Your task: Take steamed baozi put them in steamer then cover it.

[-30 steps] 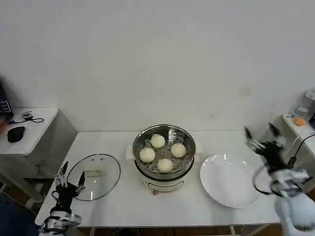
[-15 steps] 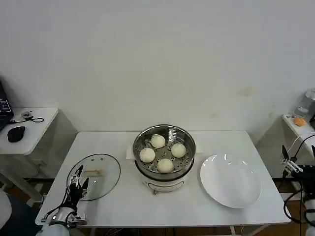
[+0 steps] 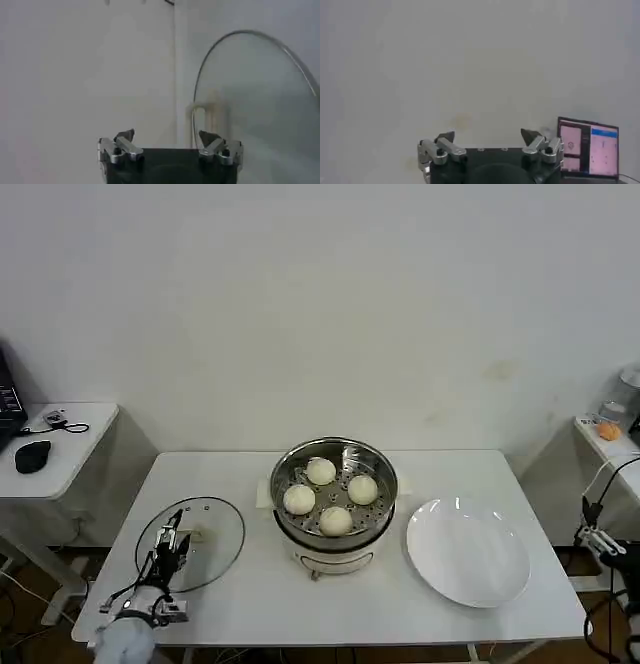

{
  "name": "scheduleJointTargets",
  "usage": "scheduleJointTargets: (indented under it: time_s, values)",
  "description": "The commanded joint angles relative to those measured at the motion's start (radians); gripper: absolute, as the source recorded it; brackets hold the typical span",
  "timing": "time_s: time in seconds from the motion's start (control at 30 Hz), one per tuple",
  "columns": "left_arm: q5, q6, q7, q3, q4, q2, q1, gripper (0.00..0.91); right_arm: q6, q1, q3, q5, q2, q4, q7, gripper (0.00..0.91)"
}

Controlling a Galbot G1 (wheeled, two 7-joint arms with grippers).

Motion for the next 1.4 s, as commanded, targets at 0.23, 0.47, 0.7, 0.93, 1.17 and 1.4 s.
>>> scheduleJointTargets:
  time_s: [0.23, 0.47, 0.7, 0.93, 1.17, 1.4]
  values:
    - [0.041, 0.007, -0.010, 0.034, 0.129, -0.014, -0.127, 0.131, -0.004, -0.040, 0.008, -0.013, 0.022, 0.012, -0.016, 0.907]
    - [0.041, 0.007, -0.014, 0.033, 0.154, -0.012, -0.136, 0.000, -0.010, -0.035, 0.006, -0.013, 0.025, 0.009, -0.017, 0.907]
    - [0.030, -0.001, -0.021, 0.025, 0.134, -0.019, -0.124, 0.000, -0.012, -0.030, -0.003, -0.014, 0.024, 0.013, -0.016, 0.907]
    - [0.026, 0.003, -0.052, 0.000, 0.084, -0.033, -0.097, 0.000, -0.010, -0.037, -0.008, -0.015, 0.027, 0.025, -0.016, 0.907]
    - [0.054, 0.070, -0.116, -0.061, -0.060, -0.061, -0.030, 0.000, -0.012, -0.039, -0.028, -0.022, 0.029, 0.045, -0.016, 0.907]
    - [-0.006, 0.194, -0.090, -0.086, -0.302, -0.059, 0.024, 0.000, -0.007, -0.041, -0.048, -0.044, 0.031, 0.048, -0.026, 0.907]
